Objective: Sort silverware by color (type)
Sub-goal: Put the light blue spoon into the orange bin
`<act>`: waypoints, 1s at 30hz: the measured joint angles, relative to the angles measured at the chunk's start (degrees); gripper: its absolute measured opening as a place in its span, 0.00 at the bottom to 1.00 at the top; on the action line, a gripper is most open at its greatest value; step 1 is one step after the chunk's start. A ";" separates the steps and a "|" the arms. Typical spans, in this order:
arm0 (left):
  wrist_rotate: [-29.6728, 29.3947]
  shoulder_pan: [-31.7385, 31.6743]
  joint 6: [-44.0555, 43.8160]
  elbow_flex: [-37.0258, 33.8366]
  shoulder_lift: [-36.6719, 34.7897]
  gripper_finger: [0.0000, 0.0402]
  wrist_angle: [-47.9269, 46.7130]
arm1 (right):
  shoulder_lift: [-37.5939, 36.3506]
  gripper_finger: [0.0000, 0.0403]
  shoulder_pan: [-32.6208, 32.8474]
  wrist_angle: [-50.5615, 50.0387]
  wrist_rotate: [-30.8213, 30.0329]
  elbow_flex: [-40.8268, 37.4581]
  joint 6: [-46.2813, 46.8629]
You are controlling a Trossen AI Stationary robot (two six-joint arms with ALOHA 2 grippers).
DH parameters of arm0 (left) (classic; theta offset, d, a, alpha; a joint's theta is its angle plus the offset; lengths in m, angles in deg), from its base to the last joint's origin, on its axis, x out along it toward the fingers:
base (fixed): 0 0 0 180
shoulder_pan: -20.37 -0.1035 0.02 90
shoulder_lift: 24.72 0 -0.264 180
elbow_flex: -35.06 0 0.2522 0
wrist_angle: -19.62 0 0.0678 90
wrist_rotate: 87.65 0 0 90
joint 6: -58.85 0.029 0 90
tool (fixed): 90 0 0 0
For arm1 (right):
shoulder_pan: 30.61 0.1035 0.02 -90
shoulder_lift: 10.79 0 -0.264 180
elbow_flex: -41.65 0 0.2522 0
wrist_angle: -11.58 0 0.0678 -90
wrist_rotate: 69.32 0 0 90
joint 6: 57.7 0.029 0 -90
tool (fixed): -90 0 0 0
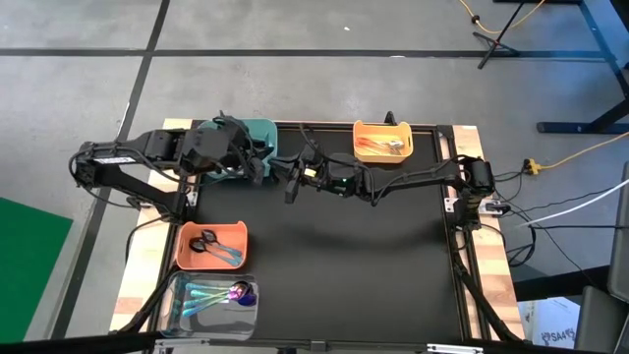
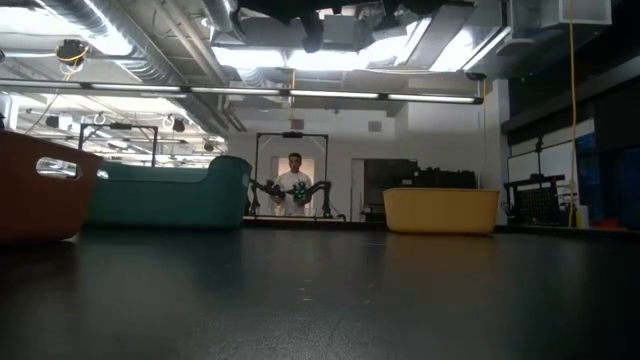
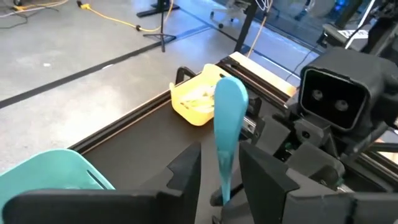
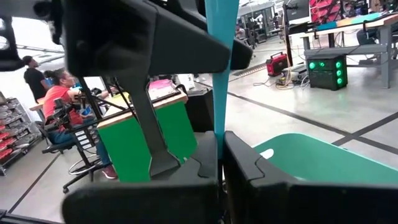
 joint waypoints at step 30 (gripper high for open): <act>-1.47 -0.01 0.01 0.00 2.54 0.06 0.08 | 0.00 0.00 -0.01 0.02 -0.11 0.00 -0.37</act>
